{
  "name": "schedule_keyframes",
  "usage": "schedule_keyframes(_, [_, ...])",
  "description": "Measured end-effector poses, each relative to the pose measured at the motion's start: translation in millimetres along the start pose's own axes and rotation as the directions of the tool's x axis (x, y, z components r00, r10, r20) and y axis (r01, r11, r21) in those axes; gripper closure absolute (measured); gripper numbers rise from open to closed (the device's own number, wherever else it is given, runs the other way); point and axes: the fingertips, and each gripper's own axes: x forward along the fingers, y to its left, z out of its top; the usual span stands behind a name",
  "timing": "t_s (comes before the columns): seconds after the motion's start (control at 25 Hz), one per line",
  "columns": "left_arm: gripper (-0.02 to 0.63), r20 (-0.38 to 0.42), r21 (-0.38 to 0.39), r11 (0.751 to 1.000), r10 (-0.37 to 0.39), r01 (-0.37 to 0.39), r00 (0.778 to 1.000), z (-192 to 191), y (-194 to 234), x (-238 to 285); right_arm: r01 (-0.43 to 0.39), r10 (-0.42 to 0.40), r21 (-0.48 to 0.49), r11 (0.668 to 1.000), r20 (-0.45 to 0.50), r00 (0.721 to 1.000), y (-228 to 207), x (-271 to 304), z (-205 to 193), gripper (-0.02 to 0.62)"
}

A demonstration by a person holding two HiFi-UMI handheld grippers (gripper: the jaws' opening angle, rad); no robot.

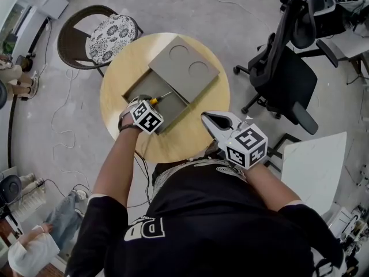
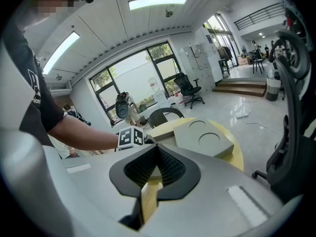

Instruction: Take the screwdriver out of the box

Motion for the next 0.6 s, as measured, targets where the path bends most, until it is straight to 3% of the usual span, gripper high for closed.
schedule_keyframes(0.28, [0.443,-0.038,0.045,0.998,-0.041,0.043,0.998,-1.1,-5.3,11.5,0.019,-0.019,0.013,1.000,-0.006,1.000,-4.5,-5.6,-4.5,0.595])
schedule_keyframes(0.6, [0.451,-0.067,0.033,0.993,-0.110,0.112,0.992,0.8,-7.6,13.5,0.032,-0.032,0.027,0.999,-0.004,0.999,-8.7,-10.0,-10.1,0.595])
